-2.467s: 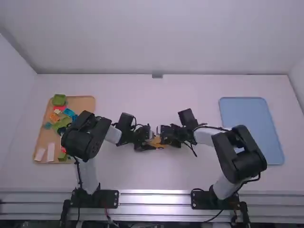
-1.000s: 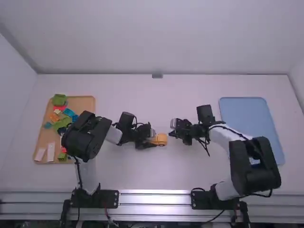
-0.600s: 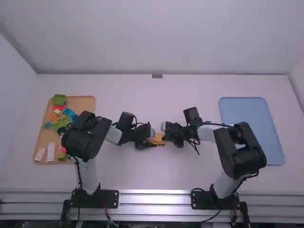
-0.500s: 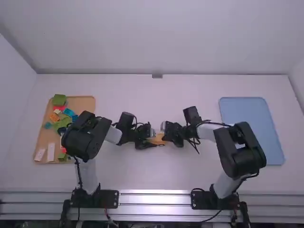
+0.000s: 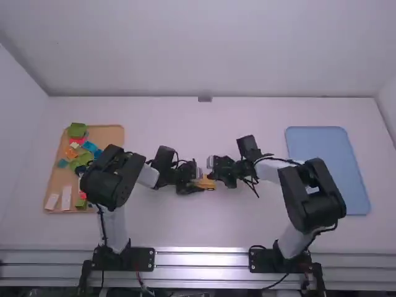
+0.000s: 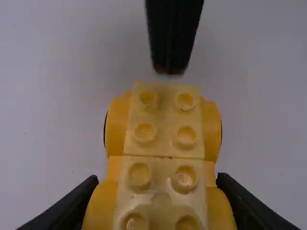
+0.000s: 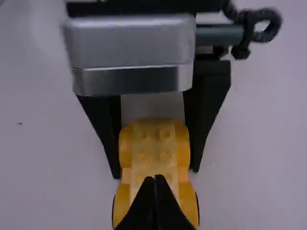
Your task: Assemble lego blocks to make yellow taxi
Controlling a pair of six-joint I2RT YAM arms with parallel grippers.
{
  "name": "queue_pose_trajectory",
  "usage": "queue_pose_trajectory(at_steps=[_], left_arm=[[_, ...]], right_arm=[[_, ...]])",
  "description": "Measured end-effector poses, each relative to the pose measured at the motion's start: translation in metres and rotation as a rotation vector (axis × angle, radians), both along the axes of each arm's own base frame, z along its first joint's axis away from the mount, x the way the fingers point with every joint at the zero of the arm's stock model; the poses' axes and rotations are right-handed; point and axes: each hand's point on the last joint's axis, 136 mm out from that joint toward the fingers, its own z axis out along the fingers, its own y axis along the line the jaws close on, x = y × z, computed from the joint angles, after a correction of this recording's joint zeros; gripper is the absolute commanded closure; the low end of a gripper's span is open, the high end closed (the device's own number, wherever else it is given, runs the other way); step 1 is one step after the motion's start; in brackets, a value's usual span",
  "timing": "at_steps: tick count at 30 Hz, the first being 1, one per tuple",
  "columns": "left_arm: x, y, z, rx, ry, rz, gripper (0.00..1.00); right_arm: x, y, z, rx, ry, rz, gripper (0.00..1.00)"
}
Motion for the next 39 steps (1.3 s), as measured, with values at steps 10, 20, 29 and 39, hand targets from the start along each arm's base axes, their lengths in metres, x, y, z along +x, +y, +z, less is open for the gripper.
queue_pose_trajectory(at_steps=[10,20,29,39], left_arm=[[0.000,0.002,0.000,0.001,0.011,0.006,0.74],[0.007,0.001,0.000,0.017,-0.013,0.020,0.64],[0.030,0.004,-0.001,0.108,-0.005,0.058,0.01],[0.031,0.024,0.047,0.283,0.209,0.174,0.01]], right_arm=[[-0.004,0.004,-0.015,-0.030,0.160,-0.062,1.00],[0.022,-0.003,0.031,0.033,0.065,-0.118,0.01],[0.069,-0.024,0.156,0.115,-0.228,-0.342,0.01],[0.087,-0.042,0.177,0.095,-0.234,-0.557,0.01]])
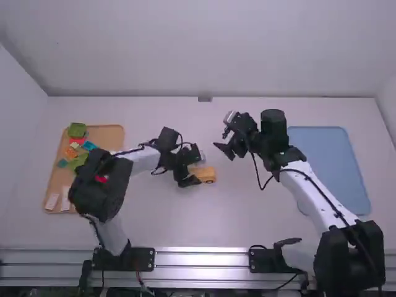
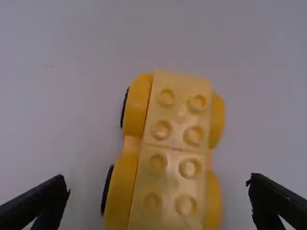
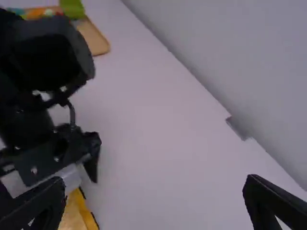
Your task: Assemble lego blocks to make yellow taxi
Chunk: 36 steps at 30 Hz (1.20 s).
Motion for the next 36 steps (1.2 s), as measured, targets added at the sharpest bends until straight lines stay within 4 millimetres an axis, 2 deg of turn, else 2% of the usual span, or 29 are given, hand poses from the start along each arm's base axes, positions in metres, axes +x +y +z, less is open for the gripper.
queue_pose_trajectory(at_steps=[2,4,6,7,8,10,13,14,17,18,21,23,25,29,36], left_arm=[[0.004,0.005,0.025,0.031,0.006,0.048,0.01],[0.014,0.015,0.076,0.076,-0.016,0.147,0.01],[0.022,0.031,0.134,0.113,-0.077,0.275,0.01],[0.022,0.033,0.139,0.118,-0.083,0.292,0.01],[0.025,0.044,0.164,0.136,-0.109,0.379,0.01],[0.027,0.056,0.184,0.150,-0.130,0.483,0.01],[0.028,0.093,0.216,0.181,-0.165,0.778,0.01],[0.028,0.097,0.218,0.182,-0.167,0.805,0.01],[0.017,0.138,0.241,0.175,-0.196,1.123,0.01],[0.015,0.143,0.244,0.173,-0.199,1.157,0.01],[-0.013,0.184,0.268,0.128,-0.232,1.425,0.01],[-0.025,0.199,0.276,0.112,-0.244,1.513,0.01],[-0.051,0.227,0.284,0.103,-0.253,1.668,0.01],[-0.088,0.262,0.288,0.099,-0.252,1.886,0.01],[-0.133,0.311,0.291,0.073,-0.251,2.182,0.01]], right_arm=[[-0.001,0.000,-0.002,-0.009,0.003,0.004,0.01],[-0.004,0.002,-0.003,-0.018,-0.005,0.023,0.01],[-0.004,0.011,0.007,0.006,-0.050,0.063,0.01],[-0.004,0.013,0.009,0.012,-0.057,0.069,0.01],[-0.006,0.020,0.018,0.044,-0.091,0.109,0.01],[-0.009,0.027,0.029,0.082,-0.124,0.152,0.01],[-0.019,0.040,0.063,0.210,-0.195,0.265,0.01],[-0.020,0.040,0.066,0.222,-0.196,0.272,0.01],[-0.017,0.048,0.092,0.339,-0.164,0.352,0.01],[-0.016,0.050,0.094,0.350,-0.153,0.365,0.01],[-0.009,0.061,0.104,0.408,-0.052,0.450,0.01],[-0.006,0.064,0.105,0.425,-0.011,0.482,0.01],[-0.003,0.069,0.106,0.447,0.034,0.538,0.01],[-0.004,0.081,0.101,0.467,0.088,0.617,0.01],[-0.013,0.111,0.096,0.455,0.114,0.625,0.01]])
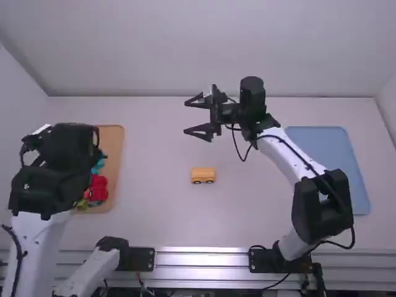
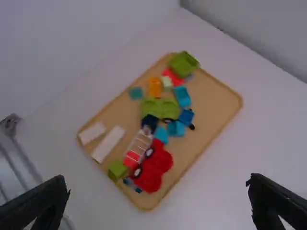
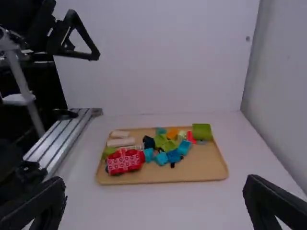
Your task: Assemble lego blocks to make yellow taxi
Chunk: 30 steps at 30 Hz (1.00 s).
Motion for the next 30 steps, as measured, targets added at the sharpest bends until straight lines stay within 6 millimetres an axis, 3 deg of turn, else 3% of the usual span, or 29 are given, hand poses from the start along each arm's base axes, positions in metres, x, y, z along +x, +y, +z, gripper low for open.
queue_pose_trajectory(at_steps=[6,14,20,28,30], left_arm=[[-0.025,0.032,-0.010,-0.053,-0.031,0.198,0.01],[-0.015,0.064,-0.037,-0.150,-0.034,0.246,0.01],[-0.020,0.097,-0.064,-0.248,0.047,0.316,0.01],[0.019,0.149,-0.111,-0.411,0.042,0.222,0.01],[0.040,0.156,-0.131,-0.460,0.080,0.166,0.02]], right_arm=[[-0.006,0.017,0.000,-0.008,-0.010,-0.004,0.01],[-0.006,0.030,-0.001,-0.021,-0.018,-0.035,0.01],[0.002,0.025,-0.002,-0.026,-0.017,-0.067,0.01],[0.007,0.020,-0.002,-0.026,-0.022,-0.088,0.01],[0.007,0.020,-0.002,-0.025,-0.023,-0.087,0.01]])
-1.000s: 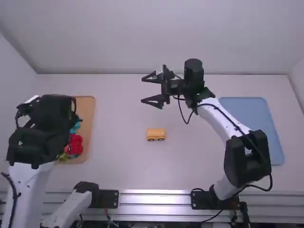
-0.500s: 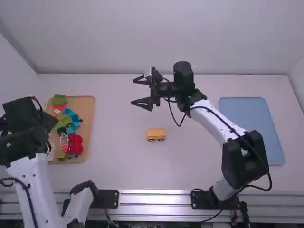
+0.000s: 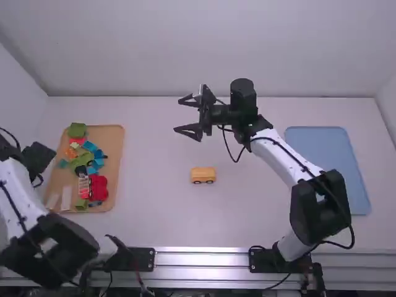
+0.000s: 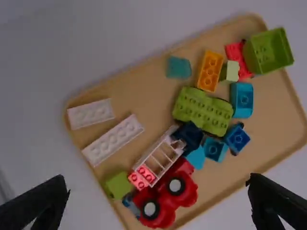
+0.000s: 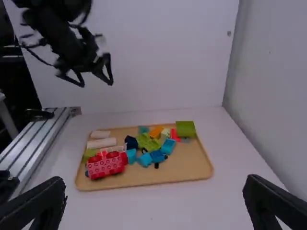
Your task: Assemble lego blocks to make yellow taxi
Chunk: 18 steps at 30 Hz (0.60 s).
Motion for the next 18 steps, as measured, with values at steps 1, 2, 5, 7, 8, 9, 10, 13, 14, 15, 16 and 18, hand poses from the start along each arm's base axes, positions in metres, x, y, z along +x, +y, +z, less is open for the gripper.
queue_pose_trajectory(at_steps=[1,2,5,7,8,9,10,13,14,15,16,18], left_arm=[[0.006,0.001,-0.004,-0.011,0.005,-0.014,0.03],[0.017,0.003,-0.009,-0.029,0.014,-0.039,0.05],[0.059,0.005,-0.020,-0.069,0.037,-0.132,0.11],[0.082,0.004,-0.023,-0.093,0.055,-0.177,0.16],[0.091,0.005,-0.024,-0.097,0.061,-0.189,0.19],[0.097,0.005,-0.024,-0.100,0.071,-0.195,0.22],[0.106,0.007,-0.026,-0.102,0.087,-0.202,0.25],[0.123,0.012,-0.035,-0.111,0.136,-0.213,0.36],[0.129,0.013,-0.040,-0.115,0.151,-0.220,0.37],[0.133,0.014,-0.044,-0.115,0.161,-0.225,0.40],[0.136,0.017,-0.050,-0.117,0.172,-0.227,0.41],[0.139,0.020,-0.062,-0.125,0.192,-0.224,0.46]], right_arm=[[0.000,0.000,0.000,0.000,-0.001,0.000,0.01],[0.000,0.000,0.000,0.000,0.000,0.000,0.01],[0.000,0.000,0.000,0.001,-0.002,-0.001,0.01],[0.000,0.000,0.000,0.001,-0.002,-0.001,0.01],[0.000,0.000,0.000,0.000,-0.001,-0.001,0.01],[0.000,0.000,0.000,-0.001,-0.001,-0.002,0.01],[0.001,0.000,0.000,-0.002,0.002,-0.008,0.01],[0.007,0.000,-0.002,-0.009,0.000,-0.039,0.01],[0.009,-0.001,-0.002,-0.011,0.002,-0.053,0.01],[0.011,-0.001,-0.002,-0.013,-0.002,-0.062,0.01],[0.012,-0.001,-0.003,-0.015,-0.002,-0.073,0.01],[0.014,-0.001,-0.003,-0.017,-0.004,-0.083,0.01]])
